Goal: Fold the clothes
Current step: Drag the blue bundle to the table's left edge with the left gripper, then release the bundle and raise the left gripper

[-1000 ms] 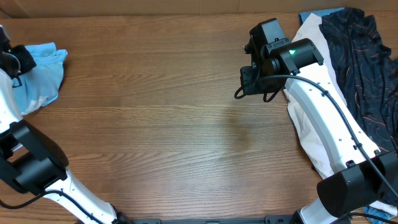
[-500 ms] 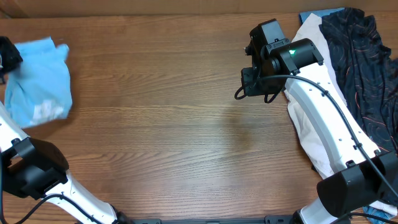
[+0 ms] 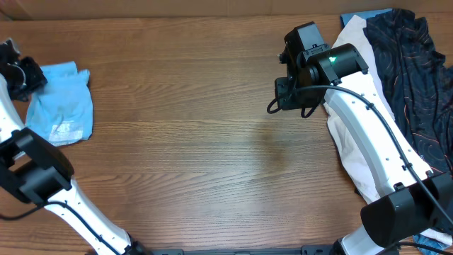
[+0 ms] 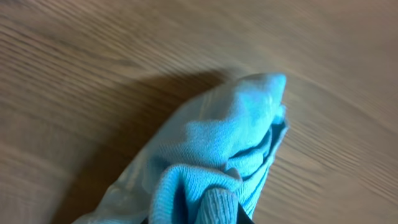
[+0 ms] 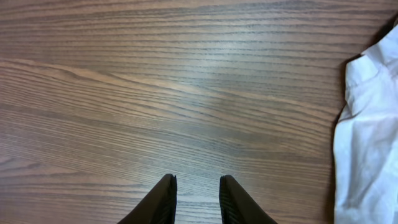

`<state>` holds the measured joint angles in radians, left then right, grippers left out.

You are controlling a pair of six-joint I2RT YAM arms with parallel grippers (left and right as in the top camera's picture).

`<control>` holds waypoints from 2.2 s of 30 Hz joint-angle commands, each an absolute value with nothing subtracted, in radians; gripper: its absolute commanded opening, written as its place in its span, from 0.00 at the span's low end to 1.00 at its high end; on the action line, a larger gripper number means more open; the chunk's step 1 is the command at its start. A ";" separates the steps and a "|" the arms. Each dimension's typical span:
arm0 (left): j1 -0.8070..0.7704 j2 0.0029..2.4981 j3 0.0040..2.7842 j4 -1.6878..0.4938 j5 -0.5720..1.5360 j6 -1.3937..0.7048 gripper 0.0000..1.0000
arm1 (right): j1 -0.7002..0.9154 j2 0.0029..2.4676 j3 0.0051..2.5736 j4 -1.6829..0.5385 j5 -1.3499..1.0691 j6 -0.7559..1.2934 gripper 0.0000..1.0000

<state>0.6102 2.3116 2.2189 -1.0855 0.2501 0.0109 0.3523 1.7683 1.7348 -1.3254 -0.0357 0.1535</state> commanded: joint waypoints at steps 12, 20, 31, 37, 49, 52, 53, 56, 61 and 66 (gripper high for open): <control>0.615 2.358 2.221 -0.838 0.107 0.022 0.35 | 0.351 1.763 1.750 -1.330 -0.023 0.157 0.27; 0.617 2.347 2.265 -0.900 0.002 -0.043 1.00 | 0.351 1.763 1.750 -1.338 -0.023 0.157 0.27; 0.568 2.261 2.398 -1.168 0.000 -0.061 0.98 | 0.351 1.763 1.750 -1.338 -0.023 0.157 0.27; 0.583 2.344 2.340 -1.174 -0.062 -0.094 0.47 | 0.351 1.763 1.750 -1.341 -0.023 0.156 0.27; 0.627 2.593 2.326 -1.148 -0.115 -0.112 0.29 | 0.351 1.763 1.750 -1.342 -0.024 0.157 0.27; 0.641 2.626 2.326 -1.164 -0.120 -0.114 0.35 | 0.351 1.763 1.750 -1.343 -0.023 0.157 0.27; 0.646 2.627 2.326 -1.167 -0.124 -0.119 0.36 | 0.351 1.763 1.750 -1.343 -0.023 0.157 0.27; 0.662 2.609 2.328 -1.167 -0.125 -0.128 0.45 | 0.351 1.763 1.750 -1.342 -0.023 0.157 0.27; 0.674 2.505 2.334 -1.167 -0.042 -0.121 0.65 | 0.351 1.763 1.750 -1.328 -0.023 0.157 0.28; 0.653 2.321 2.355 -1.169 0.031 -0.104 0.75 | 0.350 1.763 1.750 -1.277 -0.028 0.186 0.33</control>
<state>0.6693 2.4966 2.3402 -1.1694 -0.0292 -0.1200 0.3523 1.7683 1.7348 -1.2934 -0.0338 0.1638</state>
